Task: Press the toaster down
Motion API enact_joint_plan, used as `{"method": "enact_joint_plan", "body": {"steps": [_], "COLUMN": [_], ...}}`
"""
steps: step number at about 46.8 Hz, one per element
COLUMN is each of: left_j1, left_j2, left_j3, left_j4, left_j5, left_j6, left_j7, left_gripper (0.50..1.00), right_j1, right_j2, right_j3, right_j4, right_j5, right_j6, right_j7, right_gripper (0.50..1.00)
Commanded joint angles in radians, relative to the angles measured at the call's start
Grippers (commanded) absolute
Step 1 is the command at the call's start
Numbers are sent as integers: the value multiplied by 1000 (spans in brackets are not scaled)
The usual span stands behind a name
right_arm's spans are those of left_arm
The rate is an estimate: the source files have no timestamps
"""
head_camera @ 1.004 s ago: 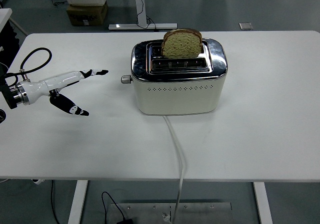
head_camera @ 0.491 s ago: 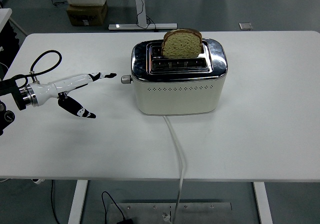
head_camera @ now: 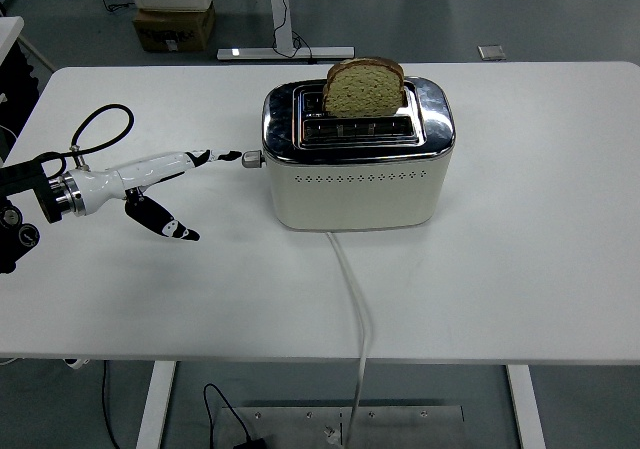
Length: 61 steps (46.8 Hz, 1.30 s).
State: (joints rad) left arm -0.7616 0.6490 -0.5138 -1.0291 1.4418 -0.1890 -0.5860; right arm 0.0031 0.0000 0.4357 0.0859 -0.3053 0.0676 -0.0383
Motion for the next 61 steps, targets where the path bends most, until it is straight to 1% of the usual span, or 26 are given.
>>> {"method": "enact_joint_plan", "body": {"steps": [1, 15, 20, 61], "left_j1": [1, 1, 2, 19], "left_j2": [-3, -31, -32, -46], "left_j3": [0, 6, 6, 18], "left_j4": [0, 1, 1, 17], "left_j5": [0, 0, -1, -5], "left_j6": [0, 0, 0, 0], "left_j7": [2, 5, 15, 25], "left_gripper": [1000, 1000, 1000, 1000], "right_j1": [0, 0, 0, 0], "right_j2": [0, 0, 0, 0], "right_j3": [0, 0, 0, 0], "right_j4": [0, 0, 0, 0], "right_j5": [0, 0, 0, 0], "right_j6": [0, 0, 0, 0], "right_j7": [0, 0, 0, 0], "right_gripper": [998, 998, 998, 998]}}
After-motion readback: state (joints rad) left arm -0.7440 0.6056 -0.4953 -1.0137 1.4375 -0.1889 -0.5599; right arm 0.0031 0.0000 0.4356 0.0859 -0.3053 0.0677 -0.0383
